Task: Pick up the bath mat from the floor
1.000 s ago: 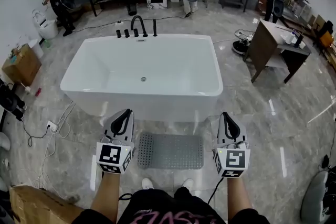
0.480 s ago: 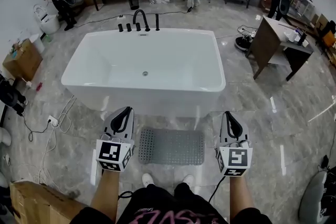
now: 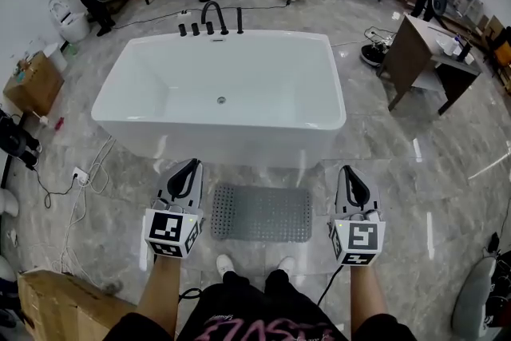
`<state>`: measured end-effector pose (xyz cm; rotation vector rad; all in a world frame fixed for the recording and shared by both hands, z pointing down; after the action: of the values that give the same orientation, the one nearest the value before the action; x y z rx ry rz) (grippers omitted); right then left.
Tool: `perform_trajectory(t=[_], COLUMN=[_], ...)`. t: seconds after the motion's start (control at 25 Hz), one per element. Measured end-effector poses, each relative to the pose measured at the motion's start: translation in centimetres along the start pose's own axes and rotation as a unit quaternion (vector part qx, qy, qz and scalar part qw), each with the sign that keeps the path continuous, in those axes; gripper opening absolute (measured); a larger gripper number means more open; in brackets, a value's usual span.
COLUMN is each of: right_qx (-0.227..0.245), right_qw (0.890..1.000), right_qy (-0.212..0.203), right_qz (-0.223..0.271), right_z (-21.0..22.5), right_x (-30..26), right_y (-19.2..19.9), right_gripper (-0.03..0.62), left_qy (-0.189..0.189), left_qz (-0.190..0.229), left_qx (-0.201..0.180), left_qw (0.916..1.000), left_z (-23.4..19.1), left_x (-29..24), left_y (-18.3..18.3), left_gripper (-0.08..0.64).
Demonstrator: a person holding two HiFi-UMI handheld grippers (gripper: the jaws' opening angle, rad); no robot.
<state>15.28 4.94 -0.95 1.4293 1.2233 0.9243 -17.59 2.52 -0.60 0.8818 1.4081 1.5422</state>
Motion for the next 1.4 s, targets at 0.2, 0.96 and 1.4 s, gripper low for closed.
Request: perform_trajectory(t=[0.2, 0.96, 1.4], right_qx=[0.0, -0.002, -0.011], right_qw=[1.0, 0.999, 0.99], right_qy=[0.001, -0.01, -0.023], right_qz=[-0.001, -0.049, -0.142], right_z=[0.2, 0.5, 0.1], right_x=[0.1, 0.6, -0.1], right_y=[0.1, 3.6, 14.5], right_gripper=[0.023, 0.023, 0.023], left_qy=[0.004, 0.009, 0.025], left_qz=[-0.005, -0.064, -0.158], left_qx=[0.005, 0.019, 0.033], left_qw=[1.0, 0.9977, 0.9866], left_z=[0.6, 0.5, 1.5], left_x=[-0.1, 0.2, -2.2], left_y=[0.4, 3.8, 14.8], left_gripper=[0.023, 0.023, 0.023])
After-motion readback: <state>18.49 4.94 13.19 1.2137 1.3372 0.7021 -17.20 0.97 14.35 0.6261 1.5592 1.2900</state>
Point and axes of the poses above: the fingertips, and each gripper's own axes: x backward along the fingers, z to its right, y out of its underside, the point moved 4 cm from there along x, backward along the fingers, and after that the axes turned 8 degrees about z, right-handed, at the moved point
